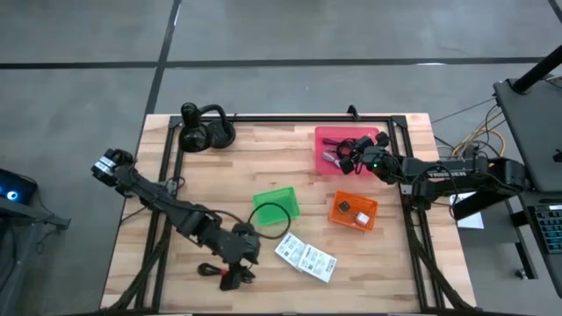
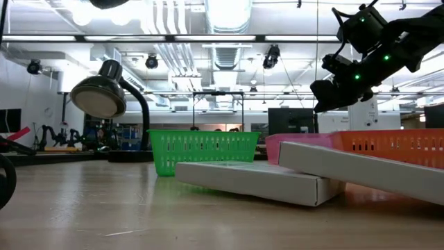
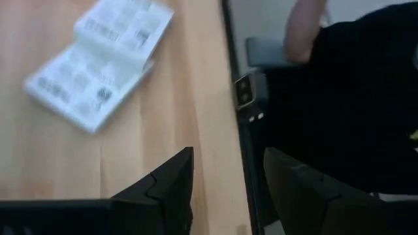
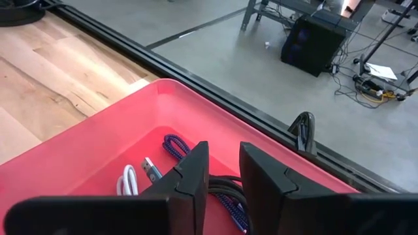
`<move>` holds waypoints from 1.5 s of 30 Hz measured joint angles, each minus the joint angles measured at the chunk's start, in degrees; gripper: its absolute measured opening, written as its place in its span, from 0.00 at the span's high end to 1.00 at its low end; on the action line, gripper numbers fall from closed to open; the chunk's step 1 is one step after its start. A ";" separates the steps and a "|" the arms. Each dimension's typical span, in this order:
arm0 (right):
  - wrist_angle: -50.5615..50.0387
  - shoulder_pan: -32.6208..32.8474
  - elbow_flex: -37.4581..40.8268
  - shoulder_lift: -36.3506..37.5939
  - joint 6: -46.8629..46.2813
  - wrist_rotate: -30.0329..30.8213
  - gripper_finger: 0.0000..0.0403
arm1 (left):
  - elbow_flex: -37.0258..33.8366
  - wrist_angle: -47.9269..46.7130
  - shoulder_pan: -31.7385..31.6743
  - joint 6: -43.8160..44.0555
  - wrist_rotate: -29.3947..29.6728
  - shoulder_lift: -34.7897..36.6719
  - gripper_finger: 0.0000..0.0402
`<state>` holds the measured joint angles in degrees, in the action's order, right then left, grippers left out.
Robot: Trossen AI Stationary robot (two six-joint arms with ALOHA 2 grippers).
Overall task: Pick and place items into bin
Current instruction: Put the black charger cable into the pink bin
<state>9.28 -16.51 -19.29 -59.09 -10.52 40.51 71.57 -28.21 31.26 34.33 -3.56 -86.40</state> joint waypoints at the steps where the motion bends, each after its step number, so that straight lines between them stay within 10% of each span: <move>1: 0.00 0.00 0.00 0.00 0.02 -0.01 0.81 | 0.67 -1.51 0.32 1.99 0.33 -0.50 0.57; 21: 0.31 -0.04 0.00 0.00 0.02 0.03 0.81 | 4.50 -21.81 5.05 23.16 -0.61 -14.28 0.57; 45: 0.59 -0.03 0.00 0.00 0.19 0.05 0.83 | 4.41 -20.85 8.69 17.75 1.67 -23.97 0.57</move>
<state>9.87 -16.54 -19.29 -59.09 -10.33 40.56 75.98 -49.07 39.95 52.08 -1.89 -110.36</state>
